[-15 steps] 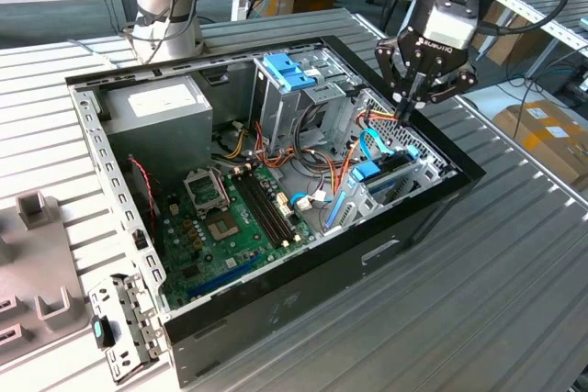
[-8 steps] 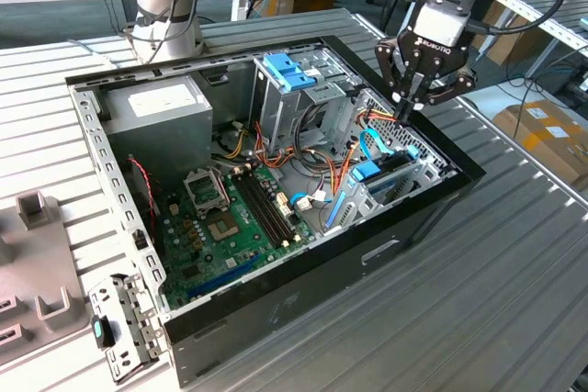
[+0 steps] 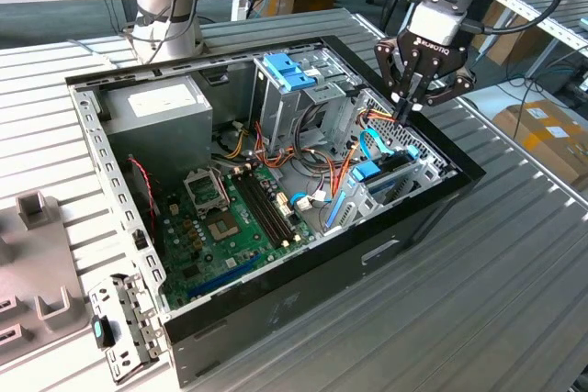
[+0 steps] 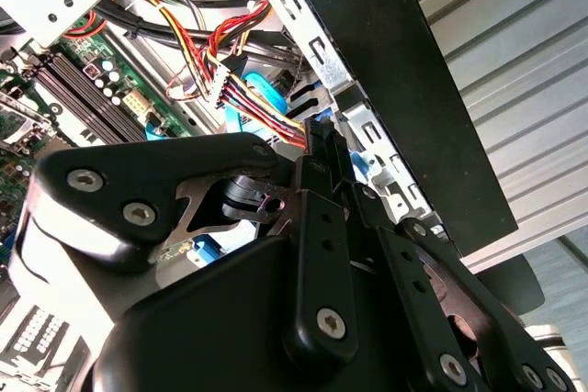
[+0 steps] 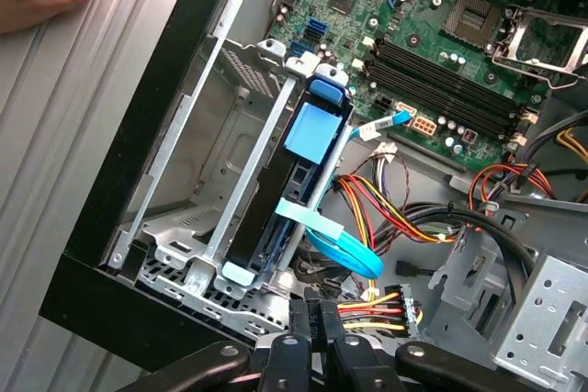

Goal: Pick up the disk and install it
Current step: 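Insert the second disk wire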

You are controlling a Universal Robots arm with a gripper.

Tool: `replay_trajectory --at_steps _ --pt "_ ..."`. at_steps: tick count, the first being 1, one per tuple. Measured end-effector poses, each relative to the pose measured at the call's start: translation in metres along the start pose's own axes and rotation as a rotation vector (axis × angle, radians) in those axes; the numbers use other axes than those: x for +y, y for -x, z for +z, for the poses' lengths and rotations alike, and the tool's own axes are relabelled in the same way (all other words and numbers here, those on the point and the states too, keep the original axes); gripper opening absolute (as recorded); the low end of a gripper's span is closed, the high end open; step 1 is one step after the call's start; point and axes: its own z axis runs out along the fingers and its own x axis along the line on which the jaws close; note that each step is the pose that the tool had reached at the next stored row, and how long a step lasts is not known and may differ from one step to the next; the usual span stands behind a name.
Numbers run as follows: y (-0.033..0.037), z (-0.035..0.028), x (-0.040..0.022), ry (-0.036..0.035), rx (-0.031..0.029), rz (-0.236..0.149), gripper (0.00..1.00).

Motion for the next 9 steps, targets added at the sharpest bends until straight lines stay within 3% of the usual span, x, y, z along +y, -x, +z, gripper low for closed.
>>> replay_trajectory --at_steps 9 --pt "0.0000 0.0000 0.0001 0.0007 0.0000 0.009 0.16"
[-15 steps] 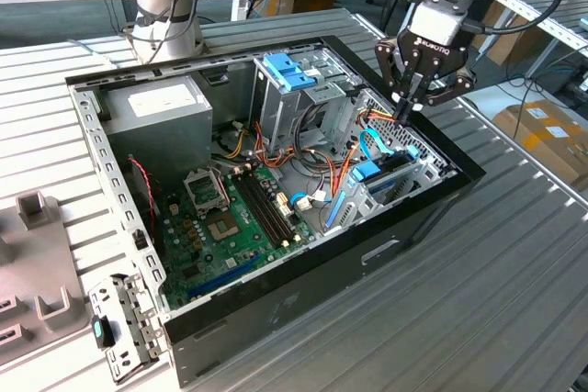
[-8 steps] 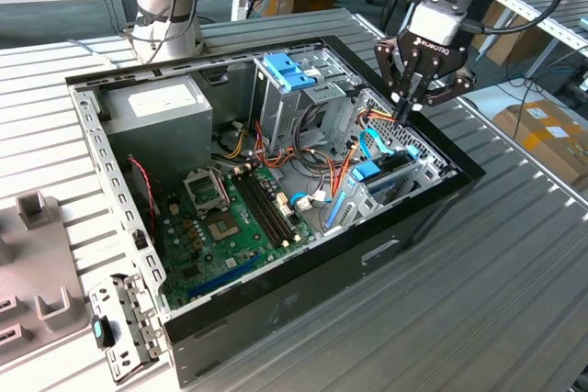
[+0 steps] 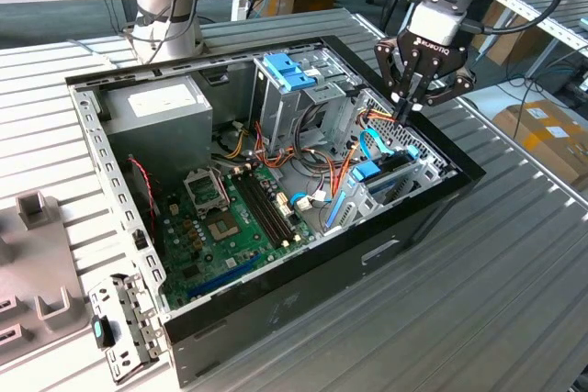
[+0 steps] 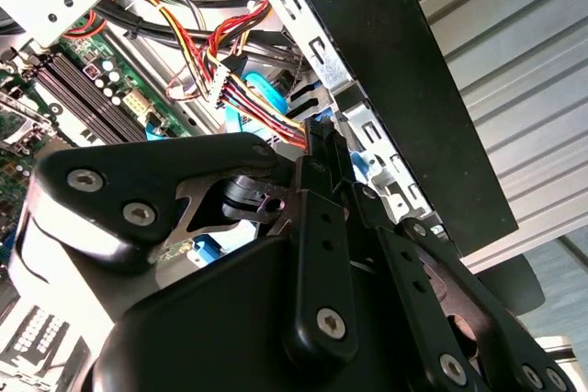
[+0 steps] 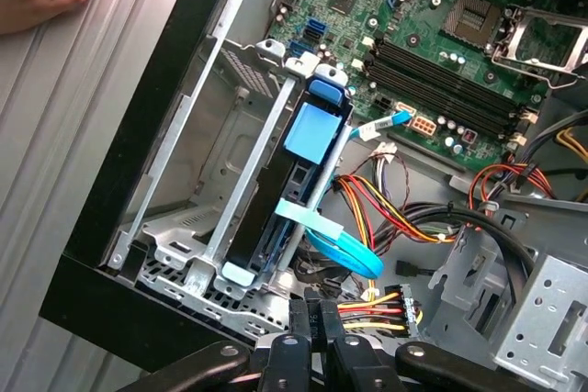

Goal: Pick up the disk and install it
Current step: 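Insert the second disk wire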

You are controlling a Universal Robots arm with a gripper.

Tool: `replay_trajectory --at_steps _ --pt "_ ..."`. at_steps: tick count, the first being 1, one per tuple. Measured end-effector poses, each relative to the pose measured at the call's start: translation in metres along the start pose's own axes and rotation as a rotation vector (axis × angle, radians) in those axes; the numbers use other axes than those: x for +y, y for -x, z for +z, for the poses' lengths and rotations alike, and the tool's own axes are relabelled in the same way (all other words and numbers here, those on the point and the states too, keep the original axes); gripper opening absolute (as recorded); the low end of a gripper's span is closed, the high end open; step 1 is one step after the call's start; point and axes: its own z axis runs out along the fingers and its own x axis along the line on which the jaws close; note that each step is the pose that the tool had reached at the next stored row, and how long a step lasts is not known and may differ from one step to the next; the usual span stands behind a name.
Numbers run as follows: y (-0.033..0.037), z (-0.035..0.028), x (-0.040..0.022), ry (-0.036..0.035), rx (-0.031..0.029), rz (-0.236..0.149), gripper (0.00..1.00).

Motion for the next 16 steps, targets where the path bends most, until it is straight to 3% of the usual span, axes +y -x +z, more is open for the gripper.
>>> replay_trajectory --at_steps 6,9,16 --pt "0.0000 0.0001 0.0000 0.0069 -0.0002 0.094 0.16" --pt "0.0000 0.0001 -0.0001 0.0125 -0.0005 0.172 0.16" --pt "0.0000 0.0001 -0.0001 0.0130 -0.0004 0.178 0.16"
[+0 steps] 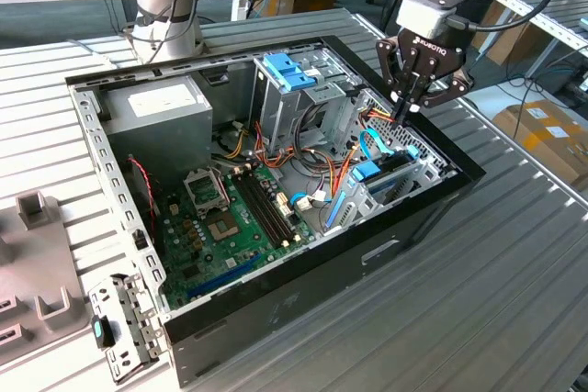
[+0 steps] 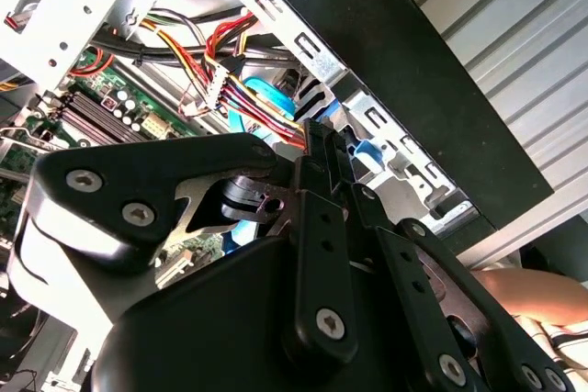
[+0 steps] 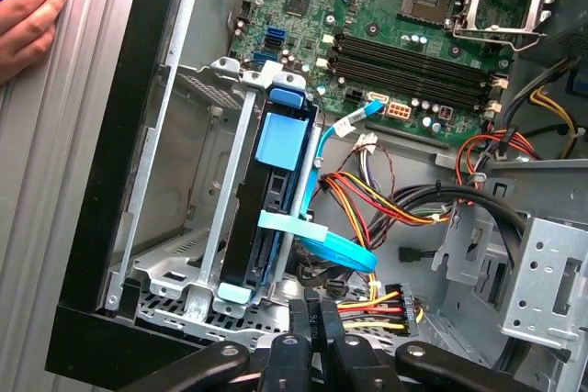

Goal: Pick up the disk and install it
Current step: 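Insert the second disk wire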

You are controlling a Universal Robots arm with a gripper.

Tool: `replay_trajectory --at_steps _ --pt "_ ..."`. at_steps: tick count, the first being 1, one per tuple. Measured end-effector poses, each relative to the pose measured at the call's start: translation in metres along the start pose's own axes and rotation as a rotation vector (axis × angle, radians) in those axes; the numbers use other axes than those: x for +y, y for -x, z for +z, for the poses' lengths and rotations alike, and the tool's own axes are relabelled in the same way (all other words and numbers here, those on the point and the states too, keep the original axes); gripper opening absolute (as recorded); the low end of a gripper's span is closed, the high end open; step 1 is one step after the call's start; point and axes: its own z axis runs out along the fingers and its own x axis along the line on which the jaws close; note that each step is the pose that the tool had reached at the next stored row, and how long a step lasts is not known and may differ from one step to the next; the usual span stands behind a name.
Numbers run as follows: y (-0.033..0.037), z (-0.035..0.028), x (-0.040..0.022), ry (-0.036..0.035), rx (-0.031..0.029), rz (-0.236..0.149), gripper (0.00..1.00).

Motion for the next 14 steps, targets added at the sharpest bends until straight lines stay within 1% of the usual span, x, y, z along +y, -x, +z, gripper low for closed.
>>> replay_trajectory --at_steps 9,14 --pt "0.0000 0.0000 0.0000 0.0001 -0.0001 0.002 0.16" --pt "0.0000 0.0000 0.0000 0.0031 0.0023 0.034 0.16"
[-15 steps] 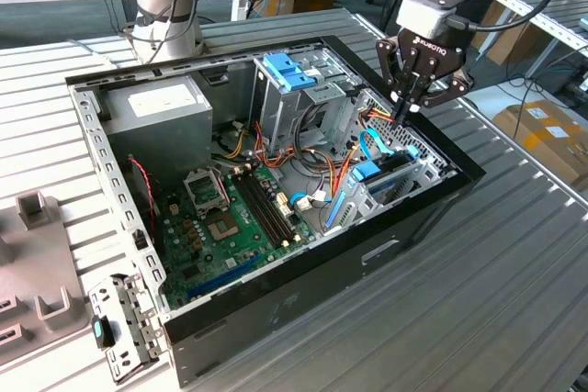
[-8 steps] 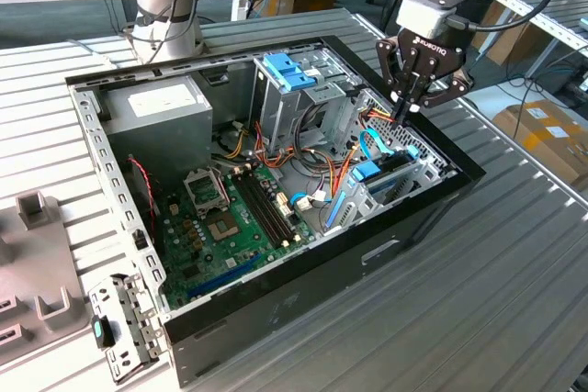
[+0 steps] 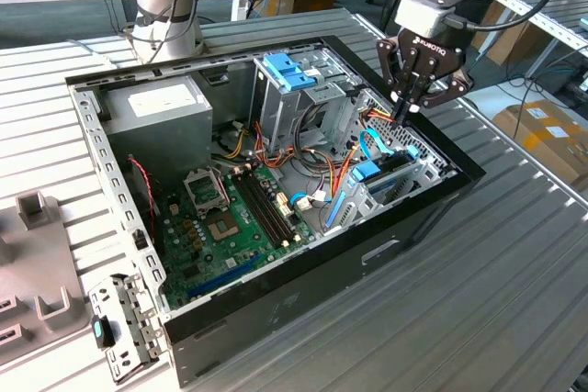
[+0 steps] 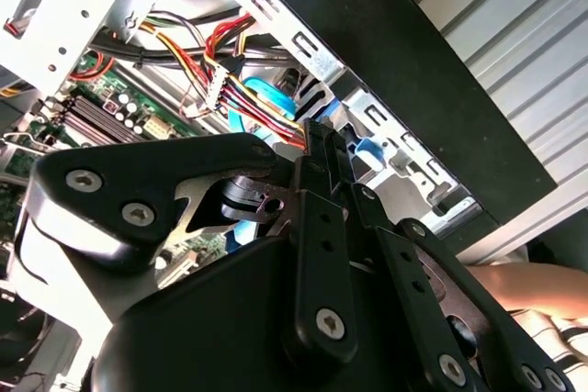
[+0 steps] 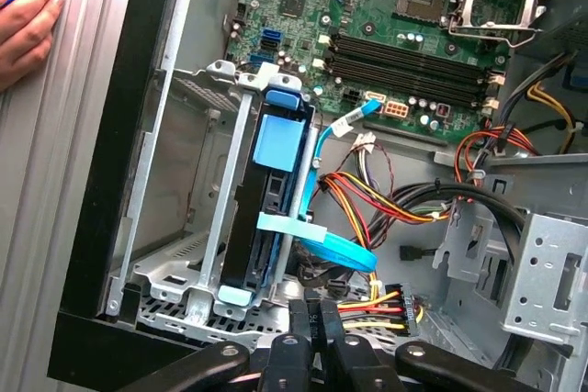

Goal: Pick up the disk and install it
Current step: 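Insert the second disk wire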

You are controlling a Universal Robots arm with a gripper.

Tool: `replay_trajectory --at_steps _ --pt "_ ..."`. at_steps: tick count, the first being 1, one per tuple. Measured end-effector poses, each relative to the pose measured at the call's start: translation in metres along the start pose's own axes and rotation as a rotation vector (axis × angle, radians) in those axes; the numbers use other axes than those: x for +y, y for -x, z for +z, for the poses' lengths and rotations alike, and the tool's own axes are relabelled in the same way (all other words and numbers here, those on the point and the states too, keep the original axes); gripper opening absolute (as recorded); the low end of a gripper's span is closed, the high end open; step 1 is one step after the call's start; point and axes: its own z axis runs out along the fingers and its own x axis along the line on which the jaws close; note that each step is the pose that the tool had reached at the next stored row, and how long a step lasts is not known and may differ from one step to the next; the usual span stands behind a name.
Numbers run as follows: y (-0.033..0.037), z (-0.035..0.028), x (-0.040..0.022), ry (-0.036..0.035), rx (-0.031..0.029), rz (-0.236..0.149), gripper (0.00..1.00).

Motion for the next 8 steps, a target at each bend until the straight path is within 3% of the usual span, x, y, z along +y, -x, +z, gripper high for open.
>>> replay_trajectory --at_steps 8 --pt "0.0000 0.0000 -0.0001 0.0032 0.0003 0.041 0.16"
